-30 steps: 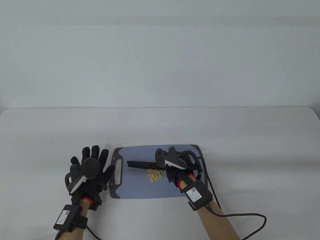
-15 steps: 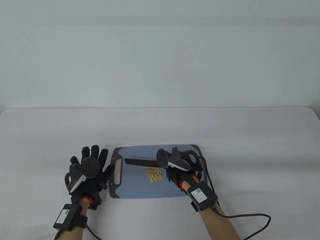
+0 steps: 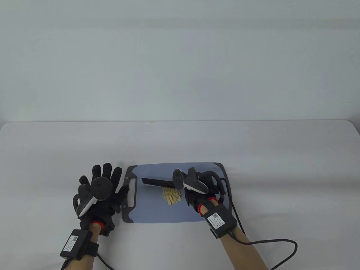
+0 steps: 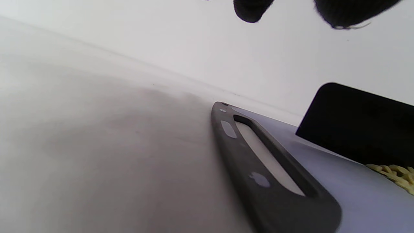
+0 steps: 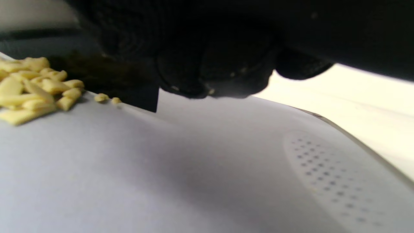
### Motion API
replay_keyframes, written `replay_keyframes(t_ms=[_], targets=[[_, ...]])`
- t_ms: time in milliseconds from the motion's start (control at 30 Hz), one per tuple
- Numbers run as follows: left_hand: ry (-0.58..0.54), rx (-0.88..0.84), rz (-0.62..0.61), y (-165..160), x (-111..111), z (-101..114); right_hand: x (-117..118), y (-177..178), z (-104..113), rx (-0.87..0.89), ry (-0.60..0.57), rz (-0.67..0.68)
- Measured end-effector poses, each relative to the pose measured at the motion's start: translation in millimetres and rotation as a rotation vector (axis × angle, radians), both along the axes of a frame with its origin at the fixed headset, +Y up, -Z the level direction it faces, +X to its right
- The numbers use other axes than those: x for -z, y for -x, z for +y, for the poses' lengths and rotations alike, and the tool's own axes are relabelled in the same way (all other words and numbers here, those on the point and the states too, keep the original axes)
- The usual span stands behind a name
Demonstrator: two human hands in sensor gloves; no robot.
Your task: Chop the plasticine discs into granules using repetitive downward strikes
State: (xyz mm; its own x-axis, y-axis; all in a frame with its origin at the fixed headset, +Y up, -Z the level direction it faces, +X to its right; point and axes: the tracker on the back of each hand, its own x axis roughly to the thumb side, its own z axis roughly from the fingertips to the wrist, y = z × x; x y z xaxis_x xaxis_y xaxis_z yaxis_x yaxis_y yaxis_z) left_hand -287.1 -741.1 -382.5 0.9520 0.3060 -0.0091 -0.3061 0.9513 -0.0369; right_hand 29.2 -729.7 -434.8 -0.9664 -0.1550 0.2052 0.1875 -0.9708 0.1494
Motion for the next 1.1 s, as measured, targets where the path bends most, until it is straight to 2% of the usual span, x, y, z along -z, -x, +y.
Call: replay_keyframes(t_ms=[67, 200, 267, 333, 433, 467, 667, 767, 867, 967, 1033, 1100], targets=[[-0.001, -0.008, 0.005, 2, 0, 0, 1, -1, 2, -0.007, 0.016, -0.008], [0.001, -0.018, 0.010, 3, 1, 1, -10, 3, -12, 0.085, -0.122, 0.024], [0.002, -0.015, 0.008, 3, 1, 0, -9, 1, -6, 0.051, -0.093, 0.035], [0.001, -0.006, 0.004, 2, 1, 0, -8, -3, 6, 0.078, -0.130, 0.045], [0.003, -0.011, 0.003, 1, 2, 0, -5, -9, 18, 0.198, -0.114, -0.002], [0.004, -0.008, 0.002, 1, 2, 0, -3, -9, 19, 0.187, -0.109, -0.012], [0.002, -0.004, 0.001, 1, 2, 0, 0, 3, 3, 0.112, -0.061, 0.008], [0.001, -0.009, 0.003, 1, 2, 0, 3, 10, -6, 0.087, -0.029, -0.038], [0.003, -0.010, 0.002, 1, 2, 0, 3, 11, -7, 0.070, -0.044, -0.018], [0.000, -0.007, 0.001, 1, 2, 0, 6, 5, -3, 0.085, 0.015, -0.045], [-0.001, -0.011, 0.002, 2, 2, 0, 5, 2, -1, 0.077, 0.007, -0.047], [0.002, -0.012, 0.003, 2, 2, -1, 0, 4, -7, 0.060, -0.076, -0.012]])
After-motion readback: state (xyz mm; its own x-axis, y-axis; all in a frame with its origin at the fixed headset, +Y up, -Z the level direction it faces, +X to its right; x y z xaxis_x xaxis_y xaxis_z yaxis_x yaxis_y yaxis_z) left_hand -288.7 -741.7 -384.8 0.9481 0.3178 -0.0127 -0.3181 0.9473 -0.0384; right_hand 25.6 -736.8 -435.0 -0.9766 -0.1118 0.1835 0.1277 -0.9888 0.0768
